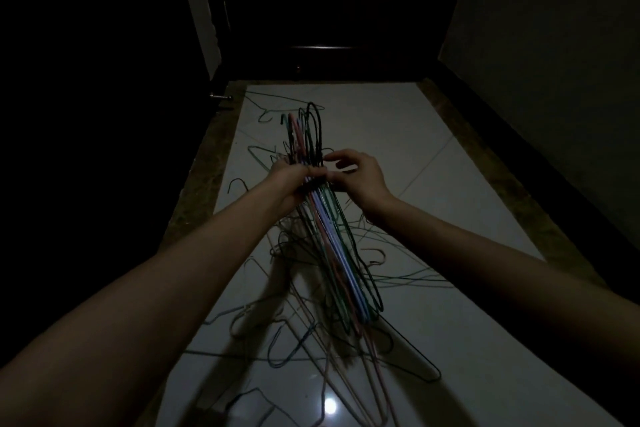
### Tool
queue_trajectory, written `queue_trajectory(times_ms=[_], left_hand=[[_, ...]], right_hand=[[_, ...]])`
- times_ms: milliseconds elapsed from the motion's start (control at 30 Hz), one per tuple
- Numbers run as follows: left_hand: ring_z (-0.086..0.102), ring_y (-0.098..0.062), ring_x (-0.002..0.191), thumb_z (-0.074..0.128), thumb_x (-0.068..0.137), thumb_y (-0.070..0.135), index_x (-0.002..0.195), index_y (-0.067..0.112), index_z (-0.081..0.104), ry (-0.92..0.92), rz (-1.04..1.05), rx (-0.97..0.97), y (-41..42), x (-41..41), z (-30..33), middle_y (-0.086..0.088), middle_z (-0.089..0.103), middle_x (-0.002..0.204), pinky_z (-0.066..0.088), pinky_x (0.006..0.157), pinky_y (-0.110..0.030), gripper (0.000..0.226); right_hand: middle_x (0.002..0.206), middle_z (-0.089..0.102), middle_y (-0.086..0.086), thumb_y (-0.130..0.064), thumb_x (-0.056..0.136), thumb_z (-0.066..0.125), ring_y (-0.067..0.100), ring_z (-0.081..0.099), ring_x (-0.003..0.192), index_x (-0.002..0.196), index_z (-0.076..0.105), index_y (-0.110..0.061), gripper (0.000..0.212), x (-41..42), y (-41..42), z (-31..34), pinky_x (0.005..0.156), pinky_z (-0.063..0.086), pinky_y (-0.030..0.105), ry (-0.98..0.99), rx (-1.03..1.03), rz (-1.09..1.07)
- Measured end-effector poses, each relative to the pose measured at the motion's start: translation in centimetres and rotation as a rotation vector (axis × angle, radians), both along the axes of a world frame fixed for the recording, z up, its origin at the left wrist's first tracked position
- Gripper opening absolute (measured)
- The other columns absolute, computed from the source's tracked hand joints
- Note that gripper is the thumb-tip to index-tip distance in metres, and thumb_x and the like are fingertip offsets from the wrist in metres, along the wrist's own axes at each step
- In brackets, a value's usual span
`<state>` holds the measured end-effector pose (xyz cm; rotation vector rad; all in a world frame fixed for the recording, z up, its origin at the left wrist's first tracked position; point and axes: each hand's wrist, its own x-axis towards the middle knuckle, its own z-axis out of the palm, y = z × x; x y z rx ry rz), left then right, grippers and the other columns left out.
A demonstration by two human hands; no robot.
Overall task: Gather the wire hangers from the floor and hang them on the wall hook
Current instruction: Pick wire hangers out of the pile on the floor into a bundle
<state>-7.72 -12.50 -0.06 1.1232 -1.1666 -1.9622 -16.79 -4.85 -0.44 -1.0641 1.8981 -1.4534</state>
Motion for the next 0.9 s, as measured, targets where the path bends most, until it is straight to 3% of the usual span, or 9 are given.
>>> queue_trajectory(times_ms=[67, 233, 400, 500, 567, 700, 800, 900], left_hand=[[0.063, -0.021, 0.072, 0.060, 0.080, -0.014, 0.122, -0.005, 0.054, 0.019, 0.038, 0.005, -0.1, -0.2, 0.1, -0.015, 0.063, 0.093, 0.054, 0.049, -0.021, 0.043], [0.063, -0.019, 0.065, 0.060, 0.080, -0.014, 0.116, -0.006, 0.055, 0.023, 0.139, 0.016, -0.5, -1.0, 0.4, -0.011, 0.064, 0.082, 0.054, 0.048, -0.022, 0.037], [0.061, -0.017, 0.067, 0.058, 0.081, -0.015, 0.094, 0.007, 0.055, 0.118, 0.196, 0.046, 0.2, -2.2, 0.9, -0.008, 0.063, 0.082, 0.055, 0.061, -0.027, 0.026], [0.059, -0.016, 0.064, 0.058, 0.081, -0.014, 0.087, 0.010, 0.054, 0.111, 0.208, 0.070, 1.1, -2.4, 1.0, -0.006, 0.061, 0.079, 0.054, 0.050, -0.022, 0.025], [0.057, -0.016, 0.064, 0.056, 0.082, -0.014, 0.095, 0.008, 0.053, 0.097, 0.203, 0.075, 1.5, -2.5, 1.4, -0.006, 0.059, 0.079, 0.053, 0.048, -0.023, 0.026], [0.062, -0.021, 0.075, 0.053, 0.084, -0.015, 0.109, 0.008, 0.050, 0.123, 0.138, 0.013, 1.1, -2.6, 3.6, -0.008, 0.061, 0.083, 0.054, 0.070, -0.032, 0.034], [0.061, -0.016, 0.075, 0.050, 0.085, -0.015, 0.120, 0.001, 0.049, 0.171, 0.075, -0.055, 0.4, -2.4, 7.3, -0.006, 0.061, 0.084, 0.054, 0.054, -0.021, 0.039], [0.060, -0.013, 0.079, 0.045, 0.085, -0.018, 0.131, 0.000, 0.045, 0.257, 0.049, -0.072, 0.2, -2.2, 11.9, -0.007, 0.061, 0.090, 0.055, 0.056, -0.017, 0.050]], right_hand=[[0.100, 0.050, 0.008, -0.002, 0.083, 0.065, 0.017, 0.054, 0.081, 0.109, 0.057, -0.001, 0.027, 0.0, 0.1, 0.2, 0.070, 0.052, 0.026, -0.046, 0.002, -0.013], [0.117, 0.056, 0.007, -0.025, 0.088, 0.063, 0.021, 0.058, 0.101, 0.121, 0.048, -0.011, 0.039, -0.1, 1.3, -0.3, 0.089, 0.051, 0.037, 0.048, 0.230, 0.111], [0.116, 0.054, 0.002, -0.038, 0.078, 0.071, 0.022, 0.058, 0.100, 0.133, 0.034, -0.018, 0.069, -0.1, 2.6, -1.4, 0.085, 0.050, 0.040, 0.264, 0.299, 0.119], [0.111, 0.060, 0.003, -0.031, 0.082, 0.065, 0.022, 0.057, 0.089, 0.128, 0.036, -0.019, 0.056, 0.3, 3.1, -2.4, 0.070, 0.045, 0.034, 0.506, 0.343, 0.042], [0.104, 0.062, 0.005, -0.024, 0.084, 0.059, 0.021, 0.054, 0.081, 0.125, 0.038, -0.018, 0.046, 0.4, 3.4, -2.7, 0.064, 0.036, 0.029, 0.564, 0.329, 0.023], [0.097, 0.060, 0.003, -0.021, 0.082, 0.061, 0.021, 0.054, 0.079, 0.128, 0.044, -0.016, 0.049, -1.0, 2.5, 0.3, 0.063, 0.037, 0.028, 0.545, 0.240, 0.033], [0.094, 0.060, 0.001, -0.018, 0.079, 0.065, 0.018, 0.056, 0.079, 0.127, 0.050, -0.016, 0.051, -2.6, 1.7, 5.1, 0.068, 0.047, 0.031, 0.553, 0.149, 0.079], [0.096, 0.061, 0.002, -0.014, 0.078, 0.066, 0.016, 0.057, 0.077, 0.127, 0.051, -0.017, 0.051, -3.8, 1.5, 10.6, 0.072, 0.050, 0.033, 0.558, 0.119, 0.128]])
